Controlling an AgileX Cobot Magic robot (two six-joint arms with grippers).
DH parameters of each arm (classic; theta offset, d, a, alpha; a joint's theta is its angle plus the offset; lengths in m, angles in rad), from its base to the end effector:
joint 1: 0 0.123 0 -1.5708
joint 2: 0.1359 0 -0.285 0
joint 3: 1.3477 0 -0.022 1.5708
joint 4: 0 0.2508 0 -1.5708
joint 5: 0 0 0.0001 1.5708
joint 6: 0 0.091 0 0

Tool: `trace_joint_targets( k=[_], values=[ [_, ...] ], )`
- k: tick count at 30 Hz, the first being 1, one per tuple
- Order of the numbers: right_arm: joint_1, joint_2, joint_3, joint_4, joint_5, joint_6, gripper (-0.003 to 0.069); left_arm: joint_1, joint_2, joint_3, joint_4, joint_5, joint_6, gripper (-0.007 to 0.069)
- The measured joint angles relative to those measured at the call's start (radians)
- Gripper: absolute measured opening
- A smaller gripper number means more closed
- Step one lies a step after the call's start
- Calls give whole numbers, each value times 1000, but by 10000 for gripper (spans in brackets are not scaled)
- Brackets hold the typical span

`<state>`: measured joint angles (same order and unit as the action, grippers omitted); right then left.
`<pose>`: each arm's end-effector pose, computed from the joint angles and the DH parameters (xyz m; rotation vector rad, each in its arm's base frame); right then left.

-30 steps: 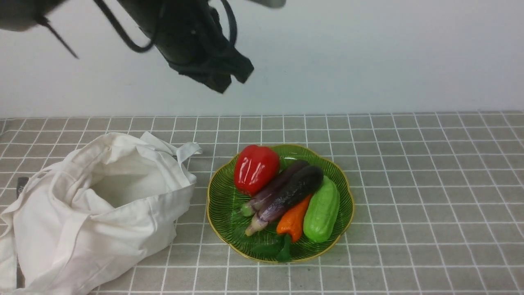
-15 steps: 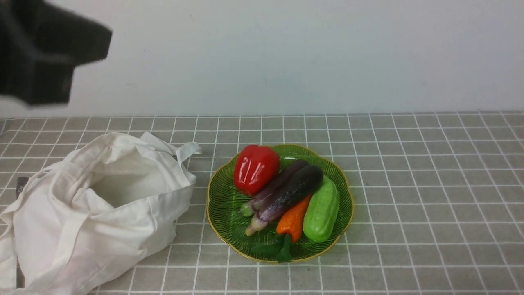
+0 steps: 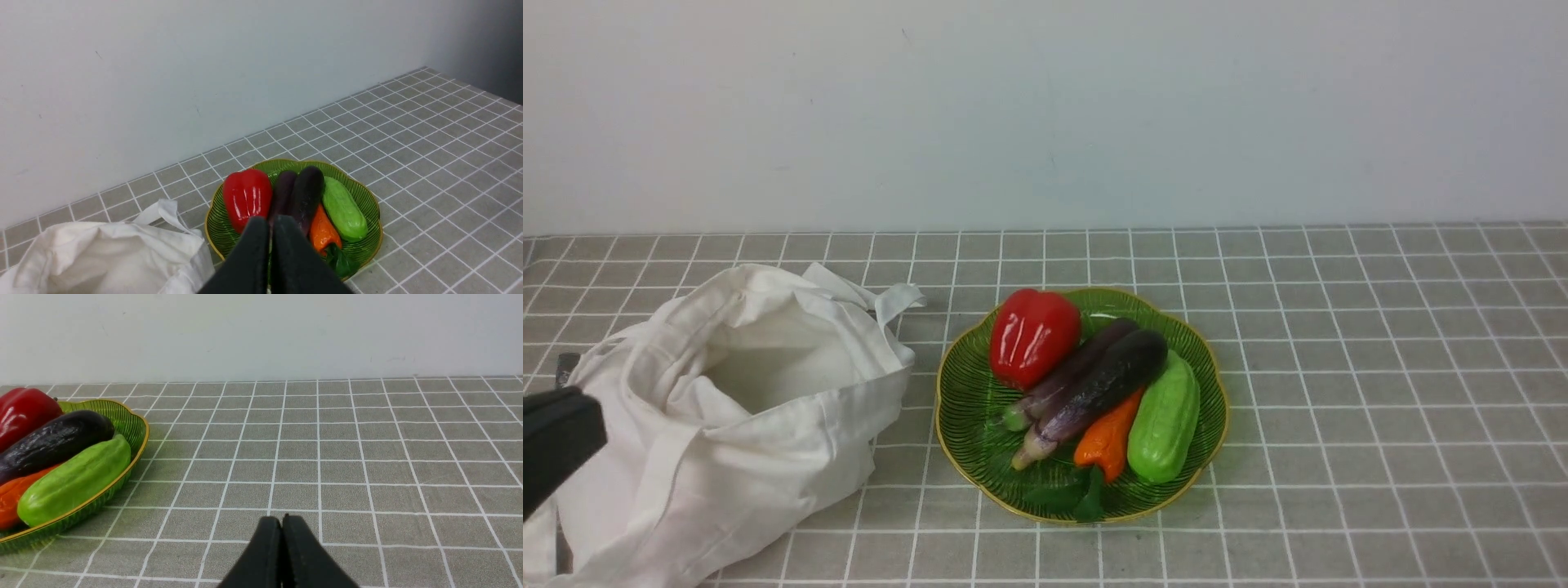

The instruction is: Take vegetables from bag on grey coffee tablecloth place on plate.

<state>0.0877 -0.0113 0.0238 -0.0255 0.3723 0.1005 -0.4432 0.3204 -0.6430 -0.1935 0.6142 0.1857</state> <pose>0.0525 0.0038 0.1723 -0.0038 1.8696 0.1049 0.0446 -0.0323 0.3510 0.4937 1.7126 -0.3990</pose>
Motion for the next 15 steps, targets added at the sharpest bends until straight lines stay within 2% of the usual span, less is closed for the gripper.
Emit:
trace_joint_targets(
  k=[5,9,11,15],
  values=[
    [0,0,0,0,0,-1,-15,0,-40,8,34,-12,0,-5],
    [0,0,0,0,0,-1,-15,13,-59,80,88,-87,0,-5],
    [0,0,0,0,0,-1,-15,35,-80,130,99,-128,0,-5],
    [0,0,0,0,0,0,-15,165,-185,361,105,-254,-14,-5]
  ],
)
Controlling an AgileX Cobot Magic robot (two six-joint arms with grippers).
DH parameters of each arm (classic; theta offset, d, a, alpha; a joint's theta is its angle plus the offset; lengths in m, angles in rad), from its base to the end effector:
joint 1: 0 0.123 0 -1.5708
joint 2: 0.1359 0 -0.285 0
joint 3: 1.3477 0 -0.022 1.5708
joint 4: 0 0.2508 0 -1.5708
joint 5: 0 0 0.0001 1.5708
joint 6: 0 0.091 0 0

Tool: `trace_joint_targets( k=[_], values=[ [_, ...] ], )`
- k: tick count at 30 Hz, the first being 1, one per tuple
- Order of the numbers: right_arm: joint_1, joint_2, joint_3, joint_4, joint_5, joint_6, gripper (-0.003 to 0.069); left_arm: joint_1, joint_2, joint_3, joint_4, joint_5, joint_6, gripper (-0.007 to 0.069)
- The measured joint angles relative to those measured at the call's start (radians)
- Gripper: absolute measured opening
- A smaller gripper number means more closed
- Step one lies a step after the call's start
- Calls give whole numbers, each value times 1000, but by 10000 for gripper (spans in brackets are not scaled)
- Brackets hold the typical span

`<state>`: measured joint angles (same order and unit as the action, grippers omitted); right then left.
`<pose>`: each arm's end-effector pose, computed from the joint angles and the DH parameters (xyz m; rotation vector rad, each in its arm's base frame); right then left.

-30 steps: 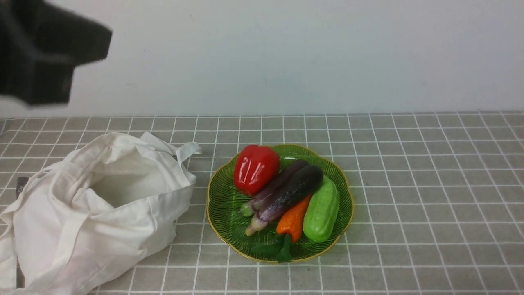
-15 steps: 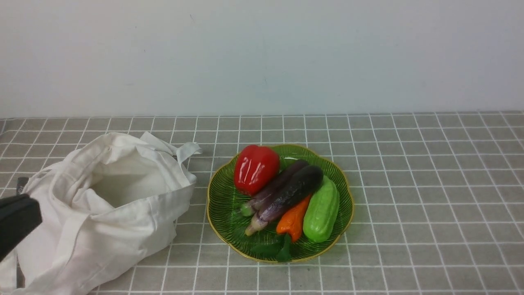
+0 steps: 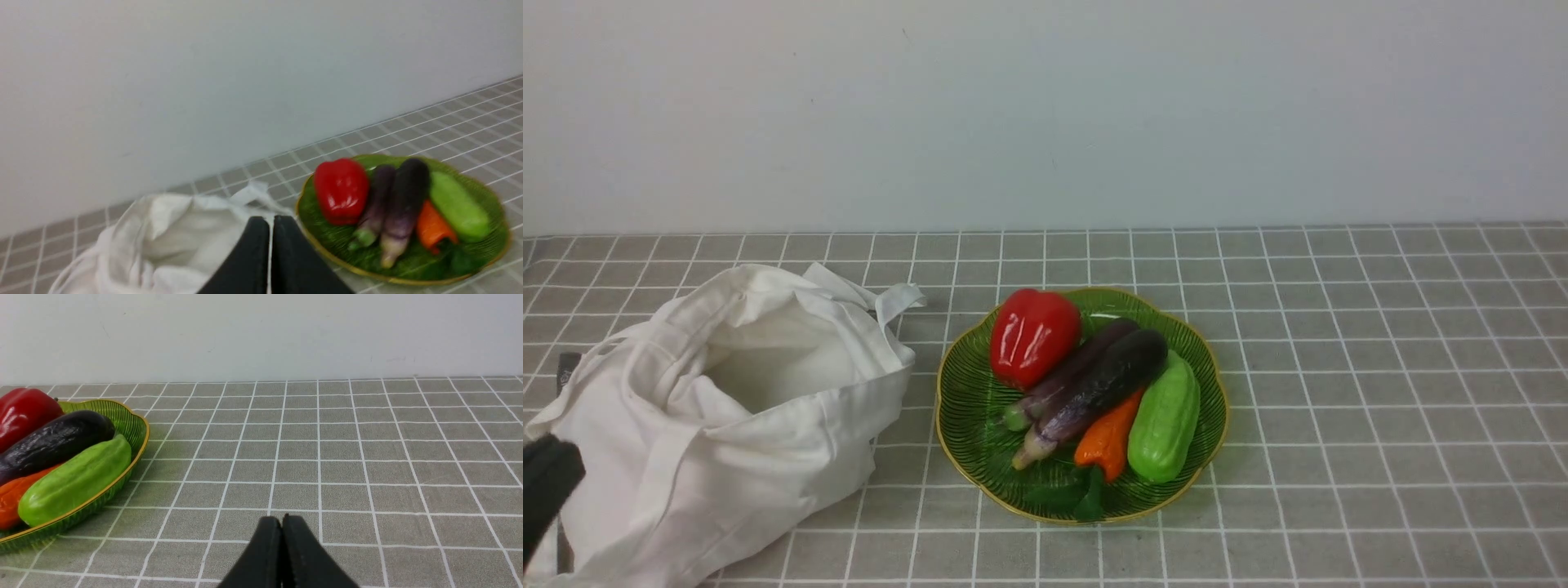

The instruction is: Take vegetables from bag on grey coffee tablecloth place on plate.

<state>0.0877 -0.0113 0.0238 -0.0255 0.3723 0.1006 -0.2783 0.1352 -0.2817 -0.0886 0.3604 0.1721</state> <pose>0.0525 0.0038 0.1723 -0.0037 1.8696 0.1049 0.0516 -0.0177 0.2673 0.3334 1.6659 -0.1679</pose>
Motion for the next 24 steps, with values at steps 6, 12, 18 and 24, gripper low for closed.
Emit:
trace_joint_targets(
  k=[6,12,18,24],
  values=[
    [0,0,0,0,0,0,-15,212,-141,281,1,-61,-24,-5],
    [0,0,0,0,0,0,-15,244,-146,309,-1,-39,-21,-5],
    [0,0,0,0,0,-1,-15,184,-146,311,2,6,36,-5],
    [0,0,0,0,0,-1,-15,171,-146,311,3,7,55,-5]
  ],
)
